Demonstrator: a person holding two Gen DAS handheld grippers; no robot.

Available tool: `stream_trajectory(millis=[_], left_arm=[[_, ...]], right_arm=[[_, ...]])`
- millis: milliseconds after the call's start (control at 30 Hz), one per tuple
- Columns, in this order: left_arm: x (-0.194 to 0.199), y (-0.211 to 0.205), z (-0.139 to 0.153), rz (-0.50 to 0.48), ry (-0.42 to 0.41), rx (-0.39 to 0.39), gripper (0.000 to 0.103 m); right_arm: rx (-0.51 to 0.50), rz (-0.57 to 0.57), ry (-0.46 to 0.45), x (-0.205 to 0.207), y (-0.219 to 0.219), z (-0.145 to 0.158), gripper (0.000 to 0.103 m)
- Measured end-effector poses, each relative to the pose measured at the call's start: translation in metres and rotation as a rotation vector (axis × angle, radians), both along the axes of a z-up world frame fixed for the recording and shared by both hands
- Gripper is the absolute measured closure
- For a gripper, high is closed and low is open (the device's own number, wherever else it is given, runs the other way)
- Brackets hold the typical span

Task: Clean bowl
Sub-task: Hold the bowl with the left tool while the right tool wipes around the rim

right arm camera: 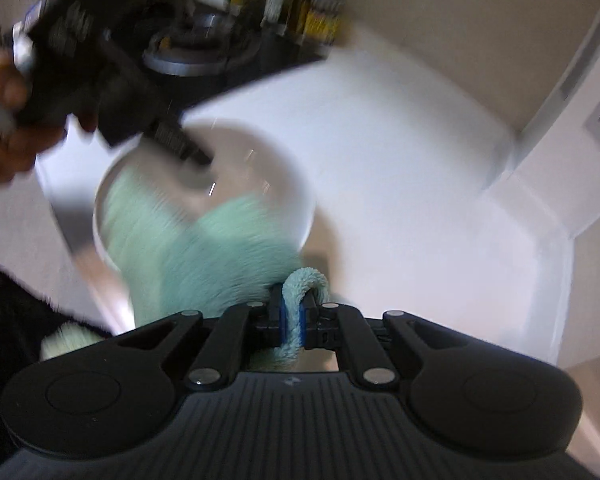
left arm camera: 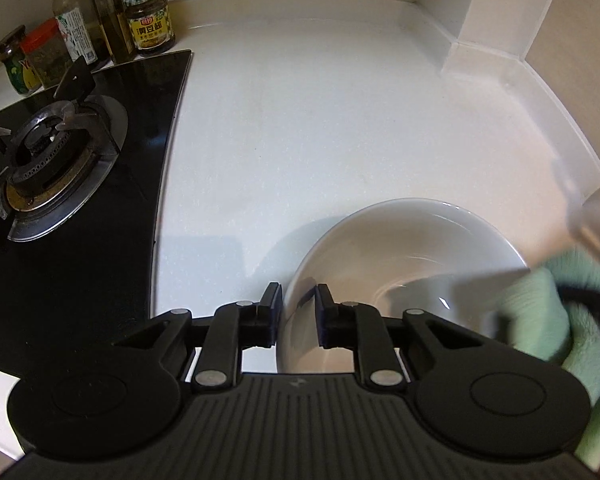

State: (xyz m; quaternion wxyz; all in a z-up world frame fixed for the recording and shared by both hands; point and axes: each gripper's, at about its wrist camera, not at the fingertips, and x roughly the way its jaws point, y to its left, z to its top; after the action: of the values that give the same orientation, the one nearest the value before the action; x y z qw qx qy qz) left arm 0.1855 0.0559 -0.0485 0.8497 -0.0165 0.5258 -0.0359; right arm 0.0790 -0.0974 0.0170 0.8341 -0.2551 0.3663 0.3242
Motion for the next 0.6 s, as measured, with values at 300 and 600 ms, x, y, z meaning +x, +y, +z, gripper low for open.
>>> stream_trajectory(millis=[300, 600], left_arm=[[-0.003, 0.000, -0.002, -0.047, -0.008, 0.012, 0.087], [-0.004, 0.006, -0.004, -0.017, -0.012, -0.024, 0.085]], right_arm=[[0.099, 0.368, -0.032, 0.067, 0.082, 0.003, 0.098], [0.044, 0.136, 0.036, 0.092, 0.054, -0.021, 0.098]])
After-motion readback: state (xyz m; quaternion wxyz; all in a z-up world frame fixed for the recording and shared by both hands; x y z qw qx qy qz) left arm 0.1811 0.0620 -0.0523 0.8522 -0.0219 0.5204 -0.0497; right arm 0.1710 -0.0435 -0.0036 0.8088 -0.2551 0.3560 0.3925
